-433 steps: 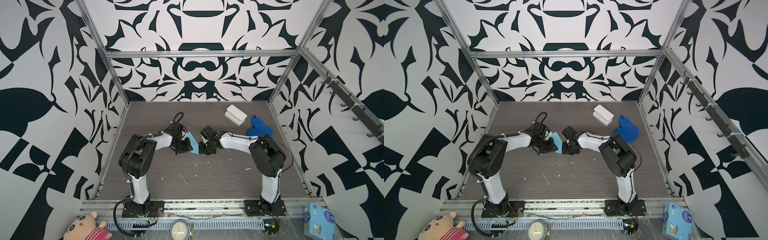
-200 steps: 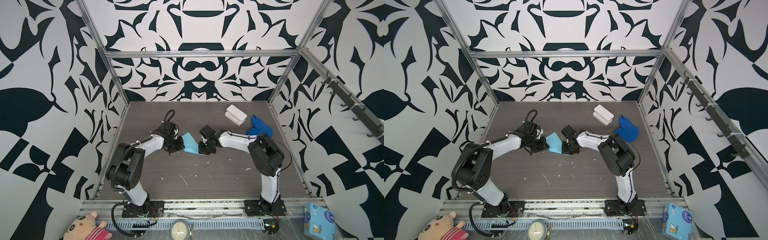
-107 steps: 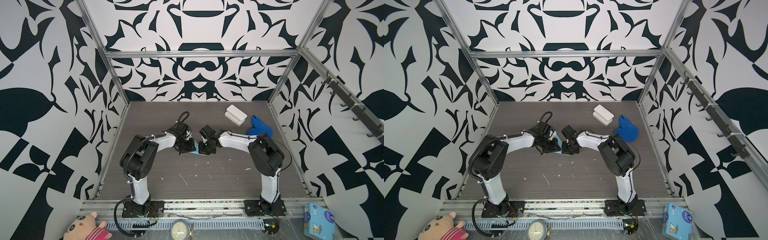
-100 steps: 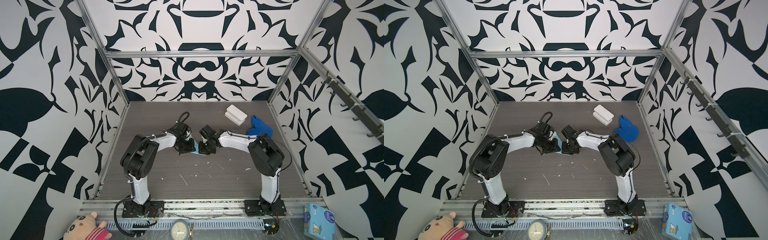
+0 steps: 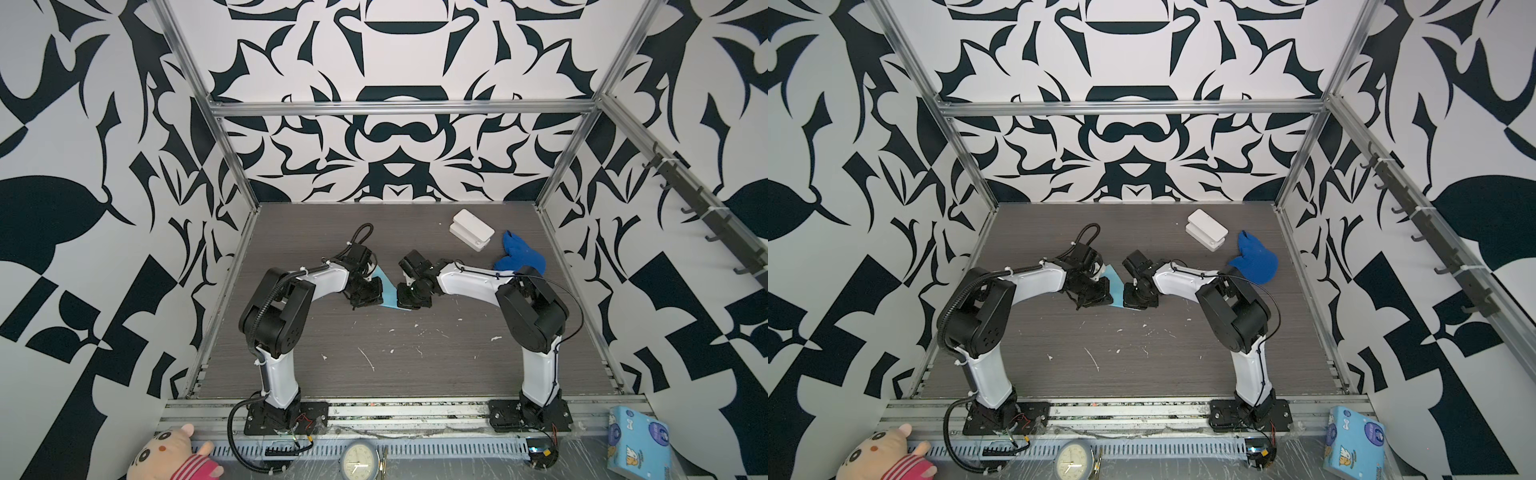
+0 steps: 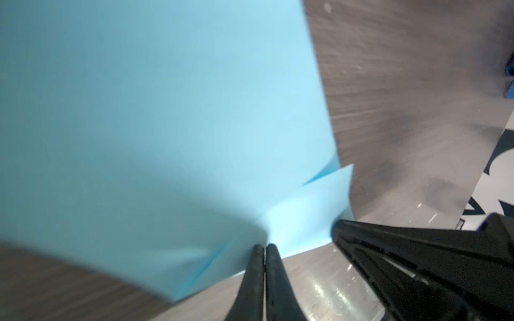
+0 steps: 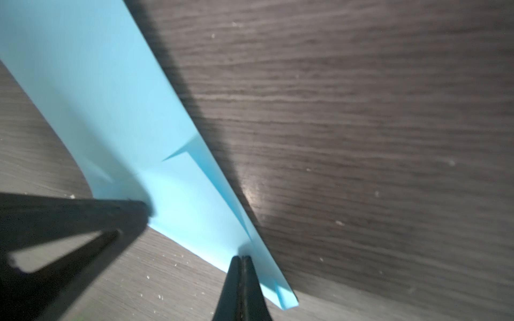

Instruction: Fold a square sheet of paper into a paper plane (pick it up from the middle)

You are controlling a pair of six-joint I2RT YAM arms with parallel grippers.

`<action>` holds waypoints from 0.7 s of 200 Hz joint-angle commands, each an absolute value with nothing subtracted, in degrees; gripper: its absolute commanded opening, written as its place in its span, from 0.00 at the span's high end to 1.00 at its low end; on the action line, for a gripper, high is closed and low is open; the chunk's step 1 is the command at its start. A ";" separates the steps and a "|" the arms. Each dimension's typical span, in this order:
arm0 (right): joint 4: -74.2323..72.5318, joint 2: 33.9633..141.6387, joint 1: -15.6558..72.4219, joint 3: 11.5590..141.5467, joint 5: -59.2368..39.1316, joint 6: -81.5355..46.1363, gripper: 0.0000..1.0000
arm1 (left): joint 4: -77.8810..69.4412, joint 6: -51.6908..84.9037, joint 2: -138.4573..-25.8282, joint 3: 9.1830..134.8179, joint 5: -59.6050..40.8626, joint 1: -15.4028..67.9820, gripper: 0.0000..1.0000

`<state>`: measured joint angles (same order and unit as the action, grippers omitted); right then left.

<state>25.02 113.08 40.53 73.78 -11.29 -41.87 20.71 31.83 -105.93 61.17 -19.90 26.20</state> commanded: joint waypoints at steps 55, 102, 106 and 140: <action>27.25 114.19 40.41 75.38 -11.20 -38.77 1.00 | 23.47 31.11 -104.48 58.37 -19.31 22.62 0.92; 26.37 113.17 42.53 83.28 -14.10 -35.51 1.00 | 24.35 30.76 -103.91 58.30 -17.68 22.92 0.92; 26.21 113.39 42.69 83.74 -14.34 -35.52 1.00 | 24.37 30.76 -103.81 58.36 -17.67 22.86 0.92; 26.96 116.54 43.89 86.74 -14.57 -35.95 1.00 | 24.39 31.09 -104.47 58.97 -17.83 22.88 0.92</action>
